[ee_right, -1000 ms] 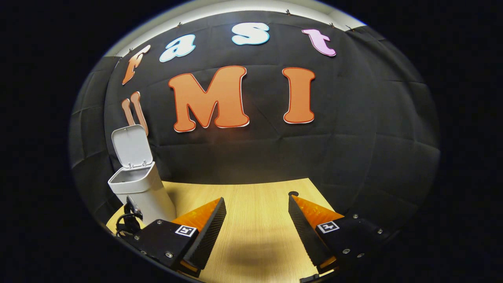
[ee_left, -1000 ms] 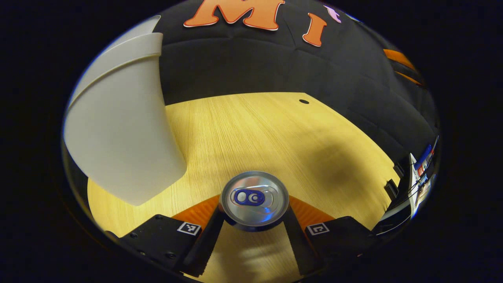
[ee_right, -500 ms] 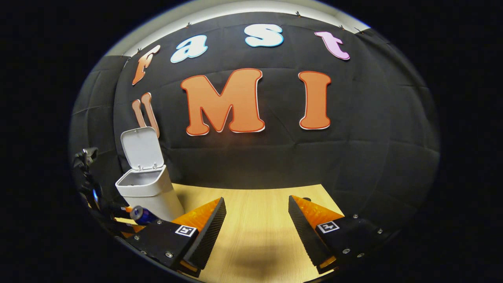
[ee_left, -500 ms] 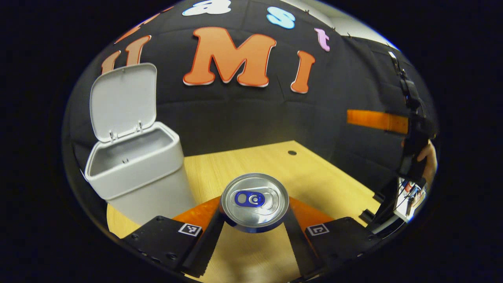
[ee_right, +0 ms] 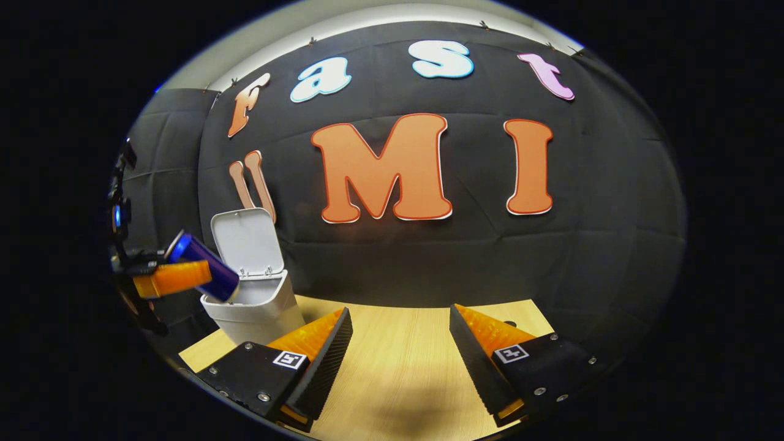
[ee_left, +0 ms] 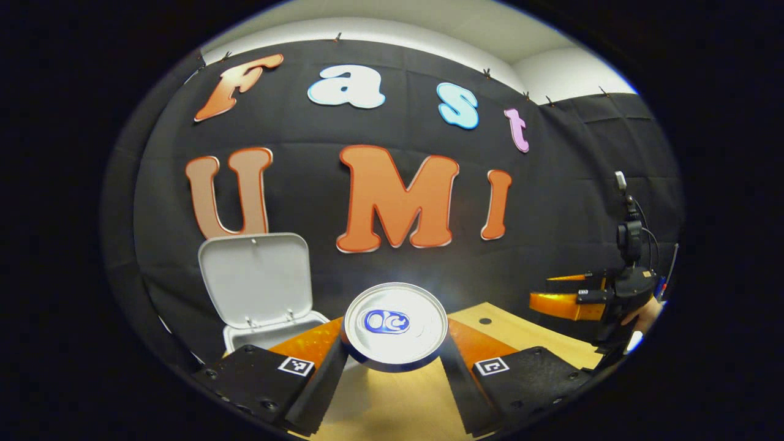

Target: Press the lid of the desktop garbage bin to open it, pick up the crumpled paper on the desktop and throw it into the bin, then pick up the pop can on the desktop and drop it into the bin, and finally close the garbage bin lid.

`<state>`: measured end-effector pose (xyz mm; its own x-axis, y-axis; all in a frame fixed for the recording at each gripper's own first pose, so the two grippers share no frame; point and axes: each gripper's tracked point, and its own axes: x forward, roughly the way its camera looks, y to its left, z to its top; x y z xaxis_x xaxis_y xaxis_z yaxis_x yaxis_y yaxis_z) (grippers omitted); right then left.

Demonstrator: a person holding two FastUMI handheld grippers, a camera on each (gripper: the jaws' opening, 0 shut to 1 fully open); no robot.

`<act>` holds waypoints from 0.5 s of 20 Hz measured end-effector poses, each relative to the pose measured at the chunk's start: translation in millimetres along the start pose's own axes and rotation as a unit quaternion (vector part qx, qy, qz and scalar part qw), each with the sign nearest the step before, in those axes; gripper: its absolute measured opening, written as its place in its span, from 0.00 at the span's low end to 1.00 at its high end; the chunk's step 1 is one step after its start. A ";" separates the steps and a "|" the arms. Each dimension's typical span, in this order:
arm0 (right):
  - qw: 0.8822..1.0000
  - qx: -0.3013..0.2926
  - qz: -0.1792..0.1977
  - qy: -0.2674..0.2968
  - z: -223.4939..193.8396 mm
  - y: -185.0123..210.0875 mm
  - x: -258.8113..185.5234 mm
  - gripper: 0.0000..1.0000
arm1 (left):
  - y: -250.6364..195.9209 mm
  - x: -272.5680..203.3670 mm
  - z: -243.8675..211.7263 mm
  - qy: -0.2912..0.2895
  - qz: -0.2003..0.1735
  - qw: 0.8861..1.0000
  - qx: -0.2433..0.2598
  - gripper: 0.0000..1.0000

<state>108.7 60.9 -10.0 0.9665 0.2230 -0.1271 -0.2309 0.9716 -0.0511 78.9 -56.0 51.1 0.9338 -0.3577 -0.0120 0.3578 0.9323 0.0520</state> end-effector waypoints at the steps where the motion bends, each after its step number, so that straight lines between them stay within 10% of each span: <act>1: 1.000 -0.001 0.002 -0.001 1.3 2.7 1.9 0.95 | 14.3 1.8 5.4 -0.003 0.015 1.000 0.002 0.80; 10: 1.000 -0.005 -0.004 0.015 -8.6 6.4 10.4 0.95 | 128.8 27.6 -15.4 0.069 0.120 0.990 -0.034 0.80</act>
<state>116.3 68.8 -20.2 0.9645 0.2124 -0.1570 -0.2244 0.9725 -0.0630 150.9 55.0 42.1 0.9823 -0.1200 -0.1439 0.1215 0.9926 0.0019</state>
